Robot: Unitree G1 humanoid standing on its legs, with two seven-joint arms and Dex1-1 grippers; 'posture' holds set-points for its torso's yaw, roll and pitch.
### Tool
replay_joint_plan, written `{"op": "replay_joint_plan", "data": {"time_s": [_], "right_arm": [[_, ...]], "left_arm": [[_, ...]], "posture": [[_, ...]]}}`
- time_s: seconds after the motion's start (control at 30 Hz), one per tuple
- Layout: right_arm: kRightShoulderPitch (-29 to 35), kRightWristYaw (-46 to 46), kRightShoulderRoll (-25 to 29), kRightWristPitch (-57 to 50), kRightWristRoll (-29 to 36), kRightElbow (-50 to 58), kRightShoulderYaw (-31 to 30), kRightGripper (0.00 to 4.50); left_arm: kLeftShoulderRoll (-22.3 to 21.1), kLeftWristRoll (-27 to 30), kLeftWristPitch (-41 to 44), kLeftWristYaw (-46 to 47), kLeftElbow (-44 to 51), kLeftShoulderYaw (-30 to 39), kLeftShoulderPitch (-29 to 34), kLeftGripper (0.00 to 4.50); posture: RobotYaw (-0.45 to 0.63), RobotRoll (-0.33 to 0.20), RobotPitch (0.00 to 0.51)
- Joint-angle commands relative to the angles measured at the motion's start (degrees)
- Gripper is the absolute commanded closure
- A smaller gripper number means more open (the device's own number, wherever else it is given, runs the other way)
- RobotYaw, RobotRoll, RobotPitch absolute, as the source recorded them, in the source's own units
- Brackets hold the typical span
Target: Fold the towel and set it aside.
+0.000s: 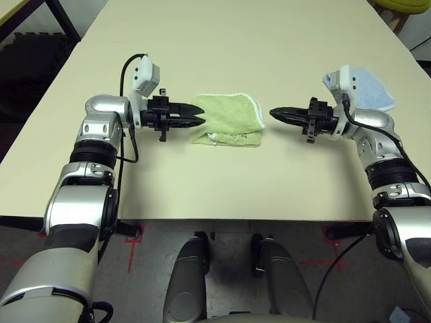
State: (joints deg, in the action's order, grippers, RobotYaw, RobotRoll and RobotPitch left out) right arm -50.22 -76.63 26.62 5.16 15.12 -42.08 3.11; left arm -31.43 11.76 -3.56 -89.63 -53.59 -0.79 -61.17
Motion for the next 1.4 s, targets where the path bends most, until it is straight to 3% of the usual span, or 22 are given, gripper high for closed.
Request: {"op": "replay_joint_plan", "data": {"time_s": [0.03,0.27,0.63,0.97,1.13,1.4], "right_arm": [[0.89,-0.14,0.43,-0.22,0.45,1.25,-0.07,4.5],[-0.84,2.47,-1.66,-0.07,0.32,-0.42,0.02,4.5],[-6.92,10.57,-10.34,5.62,-5.51,-14.6,-2.36,4.5],[-4.58,16.92,-12.06,8.55,-11.3,-22.53,-4.75,4.5],[-4.73,14.81,-10.15,8.7,-10.83,-21.88,-4.44,4.5],[-8.0,11.6,-10.56,6.38,-5.42,-18.86,-0.5,4.5]], "left_arm": [[0.3,0.02,-0.29,-0.76,-0.06,0.15,0.15,4.44],[1.2,-0.6,-1.33,2.2,-3.1,0.67,-0.78,4.44],[7.76,-8.03,-5.0,11.9,-11.89,-3.06,-5.15,4.44],[3.7,-15.44,-8.14,11.7,-15.67,-7.52,-0.94,4.44],[1.14,-14.62,-9.12,9.73,-14.88,-6.72,0.62,4.44],[3.37,-8.84,-5.26,9.14,-13.22,-0.9,-3.18,4.44]], "posture": [[0.0,0.0,0.198],[0.0,0.0,0.198],[0.01,0.0,0.195],[0.01,0.0,0.204],[0.01,0.0,0.205],[0.01,0.0,0.207]]}}
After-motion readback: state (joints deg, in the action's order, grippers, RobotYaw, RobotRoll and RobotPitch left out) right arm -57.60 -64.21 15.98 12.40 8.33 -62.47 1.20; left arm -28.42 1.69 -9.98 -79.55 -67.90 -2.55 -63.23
